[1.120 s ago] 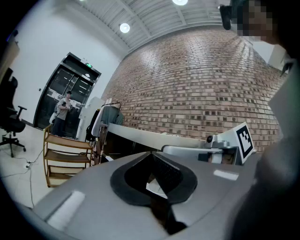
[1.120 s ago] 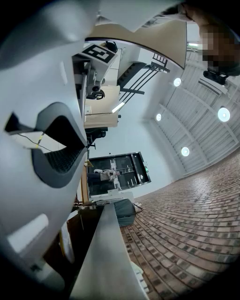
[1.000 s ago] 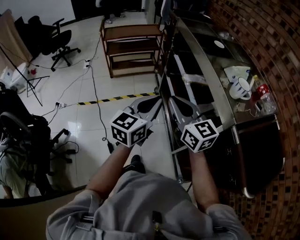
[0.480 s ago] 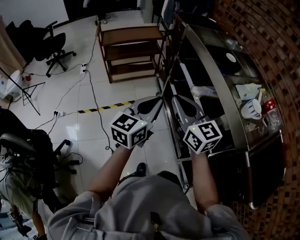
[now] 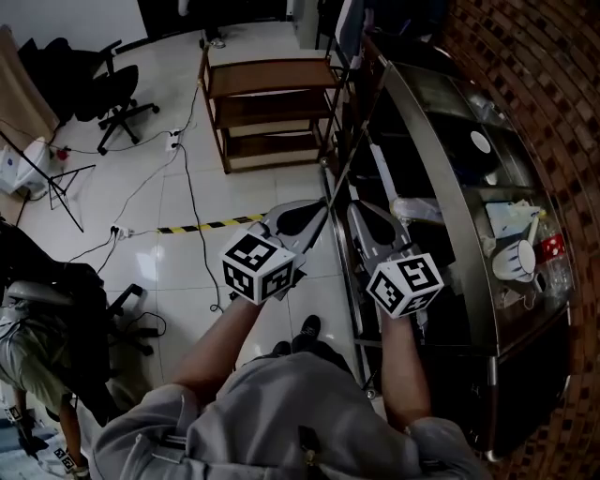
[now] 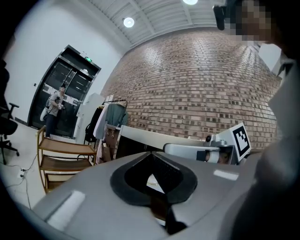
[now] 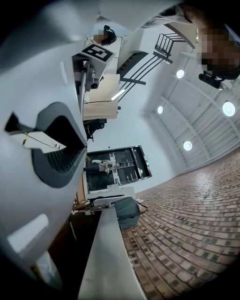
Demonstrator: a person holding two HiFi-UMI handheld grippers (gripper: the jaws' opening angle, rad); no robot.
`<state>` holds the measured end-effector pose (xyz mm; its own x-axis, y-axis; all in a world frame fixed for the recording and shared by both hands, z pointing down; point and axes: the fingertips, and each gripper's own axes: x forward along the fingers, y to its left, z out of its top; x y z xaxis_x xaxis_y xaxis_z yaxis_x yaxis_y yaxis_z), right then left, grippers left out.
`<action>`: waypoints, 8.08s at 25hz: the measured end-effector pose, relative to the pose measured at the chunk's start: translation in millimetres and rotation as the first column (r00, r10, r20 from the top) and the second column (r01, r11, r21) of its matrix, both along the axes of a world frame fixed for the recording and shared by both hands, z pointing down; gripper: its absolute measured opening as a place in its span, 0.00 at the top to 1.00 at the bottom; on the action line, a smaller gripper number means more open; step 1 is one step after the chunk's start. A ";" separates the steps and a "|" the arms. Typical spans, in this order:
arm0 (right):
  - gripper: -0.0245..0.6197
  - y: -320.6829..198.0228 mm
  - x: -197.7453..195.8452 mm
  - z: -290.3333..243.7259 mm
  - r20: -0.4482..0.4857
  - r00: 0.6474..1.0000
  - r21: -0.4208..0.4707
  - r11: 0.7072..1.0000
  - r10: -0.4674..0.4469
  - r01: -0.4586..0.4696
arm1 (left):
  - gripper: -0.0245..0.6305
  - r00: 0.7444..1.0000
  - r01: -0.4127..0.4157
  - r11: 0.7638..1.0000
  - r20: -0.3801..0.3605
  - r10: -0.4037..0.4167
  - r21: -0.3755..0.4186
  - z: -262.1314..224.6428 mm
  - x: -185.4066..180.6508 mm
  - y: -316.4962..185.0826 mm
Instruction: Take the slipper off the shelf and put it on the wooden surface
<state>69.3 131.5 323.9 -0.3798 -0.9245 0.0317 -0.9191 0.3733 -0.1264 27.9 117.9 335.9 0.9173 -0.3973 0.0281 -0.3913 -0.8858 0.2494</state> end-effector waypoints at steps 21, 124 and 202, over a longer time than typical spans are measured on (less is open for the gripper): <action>0.96 -78.4 75.0 18.2 -0.055 0.977 -0.032 0.978 0.206 -0.208 | 0.97 0.961 -0.274 0.962 0.024 0.274 -0.018 16.6 101.8 -85.9; 0.95 -220.4 49.7 112.4 -0.200 0.949 -0.189 0.941 0.242 -0.279 | 0.97 0.983 -0.076 0.992 0.156 0.092 -0.104 91.9 24.6 -258.3; 0.79 -936.9 -33.6 342.7 -0.132 0.971 -0.493 0.863 -0.199 0.110 | 0.97 0.931 0.335 0.893 0.255 -0.263 -0.300 261.7 -72.9 -864.5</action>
<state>35.8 -805.4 666.7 -0.4636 -0.7079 0.5329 -0.8783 0.4465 -0.1710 -45.0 -746.6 597.5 0.7164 -0.5858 0.3788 -0.6976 -0.5973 0.3957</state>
